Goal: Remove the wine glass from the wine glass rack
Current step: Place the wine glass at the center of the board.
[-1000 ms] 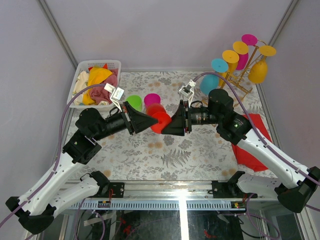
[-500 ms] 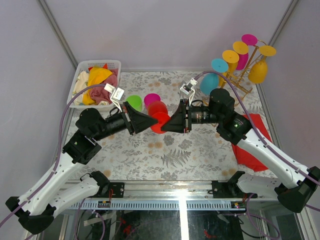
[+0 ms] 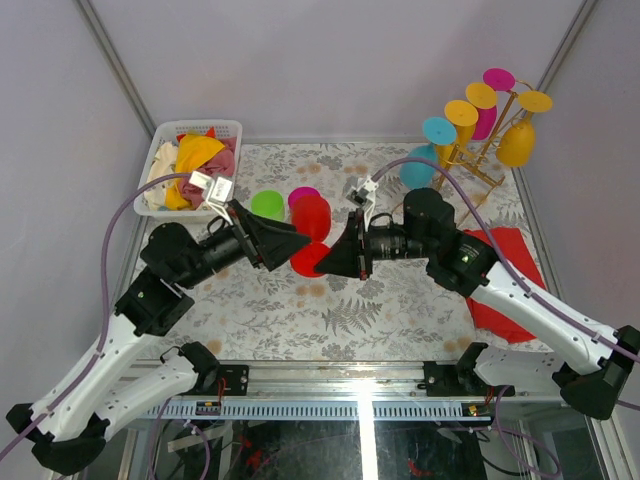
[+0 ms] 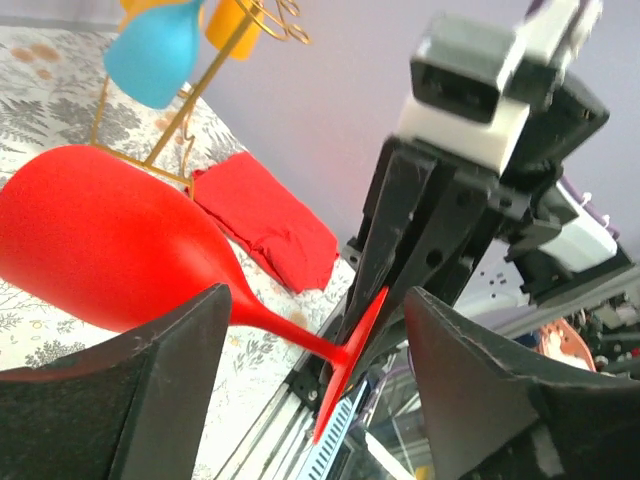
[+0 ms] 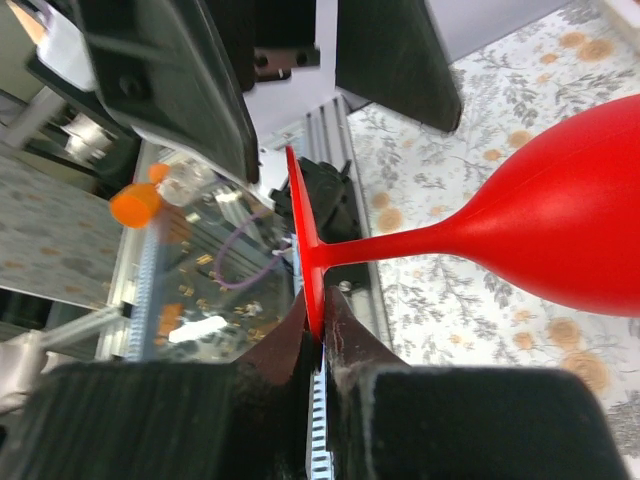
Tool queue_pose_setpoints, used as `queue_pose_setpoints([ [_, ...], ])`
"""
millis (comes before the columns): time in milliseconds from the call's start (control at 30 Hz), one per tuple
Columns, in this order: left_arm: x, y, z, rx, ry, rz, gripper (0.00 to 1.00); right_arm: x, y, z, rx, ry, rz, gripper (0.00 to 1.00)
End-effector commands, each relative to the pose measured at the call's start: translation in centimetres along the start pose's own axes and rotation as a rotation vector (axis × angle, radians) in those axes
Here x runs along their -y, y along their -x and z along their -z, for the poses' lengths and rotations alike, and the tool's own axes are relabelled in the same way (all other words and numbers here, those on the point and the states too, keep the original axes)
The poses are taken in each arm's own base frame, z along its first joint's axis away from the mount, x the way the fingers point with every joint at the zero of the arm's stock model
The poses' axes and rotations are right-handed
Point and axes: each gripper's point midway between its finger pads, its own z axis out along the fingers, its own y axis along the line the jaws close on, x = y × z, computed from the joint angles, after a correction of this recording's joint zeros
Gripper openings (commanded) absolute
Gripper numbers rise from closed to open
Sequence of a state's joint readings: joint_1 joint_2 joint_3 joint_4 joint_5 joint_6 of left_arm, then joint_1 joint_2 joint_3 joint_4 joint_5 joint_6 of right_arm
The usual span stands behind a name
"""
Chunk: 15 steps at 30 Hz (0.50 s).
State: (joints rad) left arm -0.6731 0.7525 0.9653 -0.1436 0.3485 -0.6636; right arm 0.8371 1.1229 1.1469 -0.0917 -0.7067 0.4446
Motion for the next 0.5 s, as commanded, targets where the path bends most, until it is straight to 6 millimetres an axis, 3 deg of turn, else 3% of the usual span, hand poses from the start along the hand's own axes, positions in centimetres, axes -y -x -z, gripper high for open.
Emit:
queue_pose_setpoints([
  [0,0.5,3.4,1.8,0.163,0.045,-0.05,0.71,0.3,-0.3,-0.2,0.02,-0.073,0.291,0.0],
  [100,0.4,4.1,2.7,0.212,0.068,-0.057,0.74,0.1,-2.8,-0.4,-0.038,-0.015,0.478,0.0],
  [267,0.0,4.6,3.6,0.248,0.107,-0.053,0.79,-1.4,-8.6,0.2,-0.169,0.233,0.94,0.0],
  [467,-1.8,4.0,3.3,0.23,0.19,-0.017,0.85,0.3,-10.1,1.2,-0.214,0.182,1.018,0.0],
])
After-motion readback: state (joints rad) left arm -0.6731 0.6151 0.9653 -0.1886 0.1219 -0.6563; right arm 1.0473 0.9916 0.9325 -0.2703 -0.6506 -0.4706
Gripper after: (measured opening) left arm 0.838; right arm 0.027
